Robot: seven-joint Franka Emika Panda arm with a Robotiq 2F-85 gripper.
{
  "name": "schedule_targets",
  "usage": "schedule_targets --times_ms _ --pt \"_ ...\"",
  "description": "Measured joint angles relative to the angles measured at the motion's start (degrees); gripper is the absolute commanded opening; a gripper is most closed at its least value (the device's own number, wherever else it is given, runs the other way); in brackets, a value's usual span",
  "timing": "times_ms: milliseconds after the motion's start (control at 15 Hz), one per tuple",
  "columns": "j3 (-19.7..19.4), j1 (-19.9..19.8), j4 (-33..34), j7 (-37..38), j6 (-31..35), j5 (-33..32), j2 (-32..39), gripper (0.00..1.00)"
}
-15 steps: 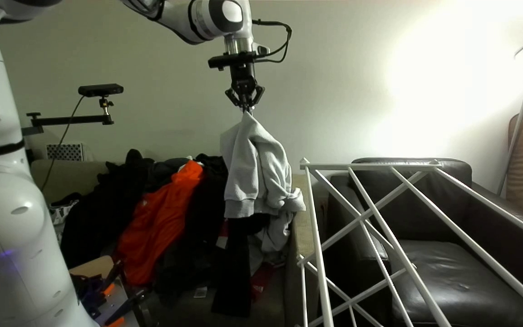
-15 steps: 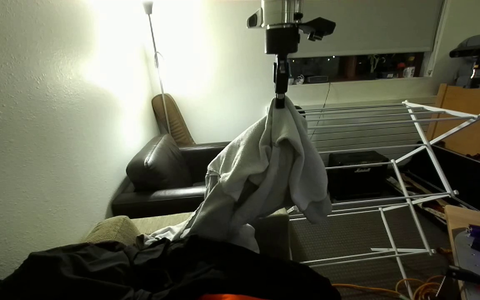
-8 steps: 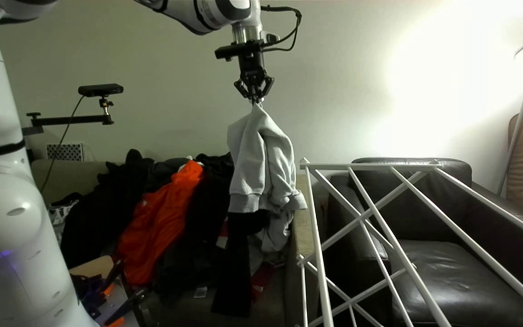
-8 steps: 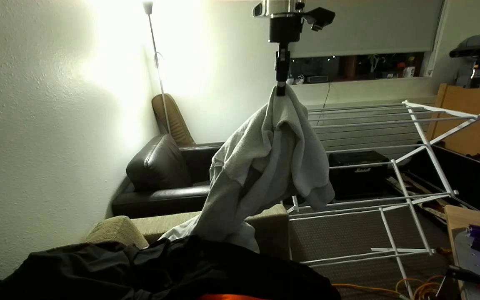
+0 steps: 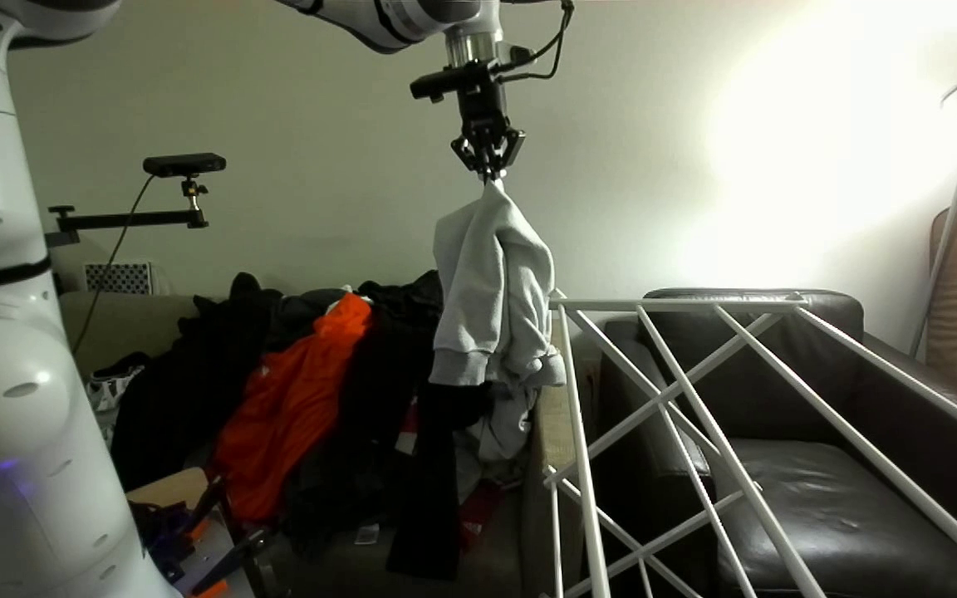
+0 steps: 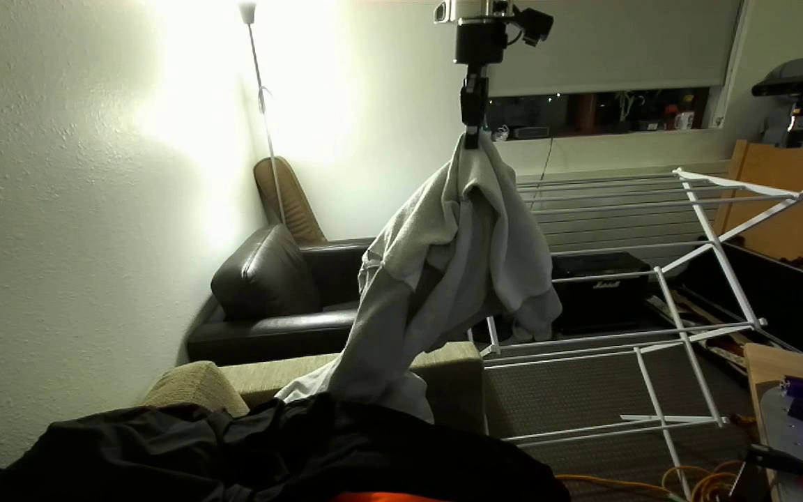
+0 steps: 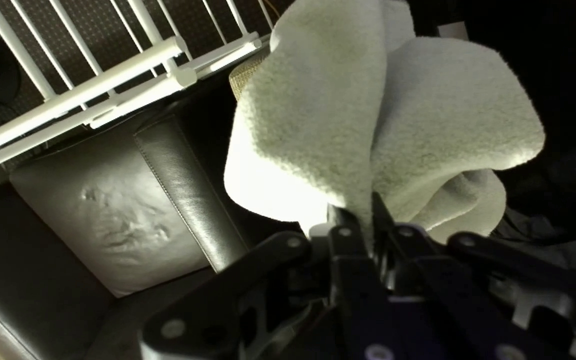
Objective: Put the white jersey on the cloth hanger
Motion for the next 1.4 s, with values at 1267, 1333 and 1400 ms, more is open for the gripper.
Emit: schedule_targets --times_ms 1267,1333,1400 --pt "-2.68 -0.96 16.2 7.23 -8.08 0.28 3.61 0.06" --pt "-2.92 -0.96 16.22 7.88 -8.07 0.28 3.4 0.05" --pt "-3.16 -0.96 16.24 8.34 -8.07 0.28 3.16 0.06"
